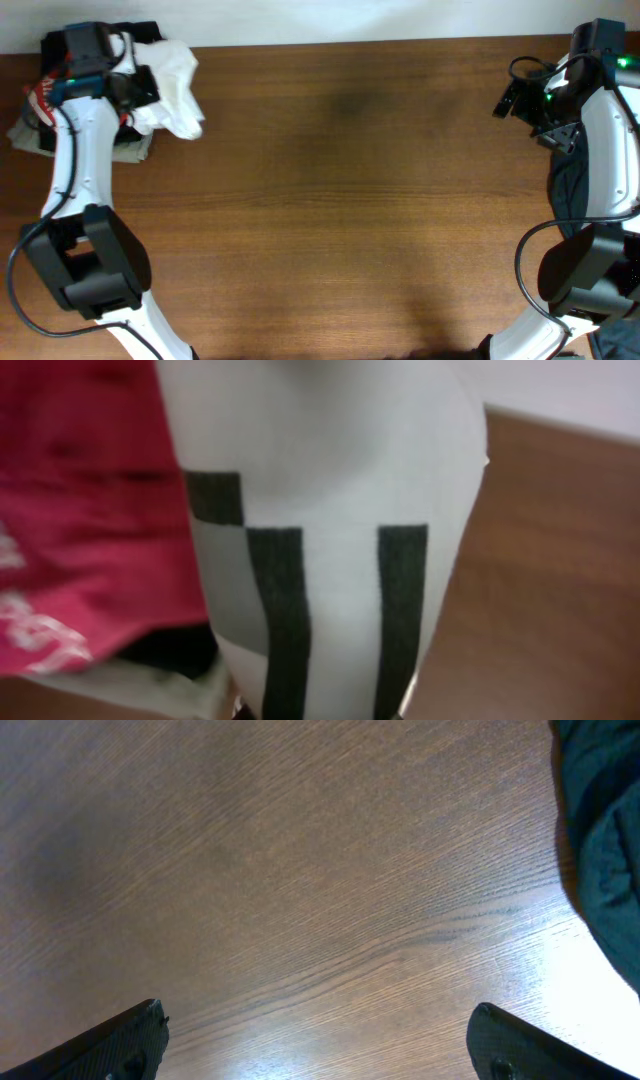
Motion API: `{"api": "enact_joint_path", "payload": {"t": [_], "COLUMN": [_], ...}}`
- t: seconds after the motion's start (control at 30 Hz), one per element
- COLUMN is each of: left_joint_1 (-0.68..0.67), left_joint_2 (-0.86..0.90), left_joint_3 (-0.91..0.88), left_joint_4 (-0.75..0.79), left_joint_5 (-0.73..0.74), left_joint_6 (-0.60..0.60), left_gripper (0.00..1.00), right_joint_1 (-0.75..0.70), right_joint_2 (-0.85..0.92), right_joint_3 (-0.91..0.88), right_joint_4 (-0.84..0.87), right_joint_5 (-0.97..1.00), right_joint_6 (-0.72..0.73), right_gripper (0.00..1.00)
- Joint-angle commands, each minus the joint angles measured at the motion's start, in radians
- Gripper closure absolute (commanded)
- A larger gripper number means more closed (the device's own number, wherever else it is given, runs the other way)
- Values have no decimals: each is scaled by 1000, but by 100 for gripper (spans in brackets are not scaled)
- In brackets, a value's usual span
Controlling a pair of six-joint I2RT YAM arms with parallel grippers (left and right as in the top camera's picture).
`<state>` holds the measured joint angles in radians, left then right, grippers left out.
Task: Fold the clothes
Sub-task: 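Carry the bundle left and place it on the clothes stack, then release the bundle and hold the left gripper above the stack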
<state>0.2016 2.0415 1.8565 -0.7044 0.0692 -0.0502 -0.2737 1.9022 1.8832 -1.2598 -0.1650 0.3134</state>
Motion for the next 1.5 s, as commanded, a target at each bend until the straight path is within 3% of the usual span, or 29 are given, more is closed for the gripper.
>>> {"api": "enact_joint_path", "payload": {"t": [0.0,0.5,0.77,0.8,0.83,0.87,0.9,0.93,0.97,1.3,1.4,1.47], "left_joint_1": [48,177,199,206,212,216,220,223,225,224,224,224], "left_joint_2": [-3,84,179,182,182,182,182,182,182,12,-77,-162], "left_joint_3": [37,37,37,37,37,37,37,37,37,45,45,45], "left_joint_4": [73,243,362,383,392,400,403,404,404,296,230,163], "left_joint_5": [-14,-26,-304,-332,-345,-346,-344,-347,-347,-322,-197,-7], "left_joint_6": [-11,-70,-77,-77,-77,-77,-77,-76,-76,-77,-77,-77], "left_gripper": [99,99,98,89,87,75,55,23,1,1,1,1], "right_joint_1": [-2,-2,-2,-2,-2,-2,-2,-2,-2,-2,-2,-2], "right_joint_2": [-14,-14,-14,-14,-14,-14,-14,-14,-14,-14,-14,-14], "right_joint_3": [11,11,11,11,11,11,11,11,11,11,11,11], "right_joint_4": [-1,-1,-1,-1,-1,-1,-1,0,-1,-1,-1,-1], "right_joint_5": [13,13,13,13,13,13,13,13,13,13,13,13], "right_joint_6": [-3,-3,-3,-3,-3,-3,-3,-3,-3,-3,-3,-3], "right_gripper": [1,1,1,1,1,1,1,1,1,1,1,1]}}
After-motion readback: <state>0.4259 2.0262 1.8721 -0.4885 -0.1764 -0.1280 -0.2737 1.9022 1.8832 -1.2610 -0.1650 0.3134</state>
